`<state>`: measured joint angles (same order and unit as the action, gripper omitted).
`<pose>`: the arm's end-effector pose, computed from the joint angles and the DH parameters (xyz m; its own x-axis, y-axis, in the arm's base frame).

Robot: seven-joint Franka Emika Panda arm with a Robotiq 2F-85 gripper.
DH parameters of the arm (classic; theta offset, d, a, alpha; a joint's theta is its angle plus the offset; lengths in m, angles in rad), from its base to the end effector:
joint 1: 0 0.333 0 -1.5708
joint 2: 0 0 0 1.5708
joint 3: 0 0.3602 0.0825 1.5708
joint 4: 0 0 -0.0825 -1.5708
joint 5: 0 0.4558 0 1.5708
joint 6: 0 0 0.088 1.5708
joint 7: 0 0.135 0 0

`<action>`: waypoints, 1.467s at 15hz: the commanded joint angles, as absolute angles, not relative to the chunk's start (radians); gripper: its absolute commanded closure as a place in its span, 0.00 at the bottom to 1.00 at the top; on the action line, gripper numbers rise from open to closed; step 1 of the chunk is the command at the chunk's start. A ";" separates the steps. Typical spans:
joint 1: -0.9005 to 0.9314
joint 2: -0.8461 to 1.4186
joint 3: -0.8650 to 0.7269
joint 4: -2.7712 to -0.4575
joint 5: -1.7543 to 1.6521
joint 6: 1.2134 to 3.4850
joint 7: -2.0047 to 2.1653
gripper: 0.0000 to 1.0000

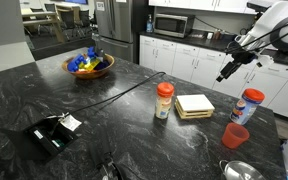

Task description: Pick up the lid off the silver pot and put it on the table.

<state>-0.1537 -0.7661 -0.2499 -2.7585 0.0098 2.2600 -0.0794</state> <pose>0.3551 -0.1402 0.4243 0.9215 -0.2904 0.2579 -0.2556 -0.9534 -0.1603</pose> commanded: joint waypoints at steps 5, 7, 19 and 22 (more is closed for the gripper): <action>-0.166 -0.764 -0.237 -2.756 0.022 2.257 -0.089 0.00; -0.166 -0.764 -0.237 -2.756 0.022 2.257 -0.089 0.00; -0.138 -0.791 -0.259 -2.773 0.049 2.223 -0.136 0.00; -0.097 -0.800 -0.268 -2.772 0.070 2.177 -0.219 0.00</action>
<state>-0.1310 -0.7735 -0.2500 -2.7750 0.0419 2.2237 -0.1369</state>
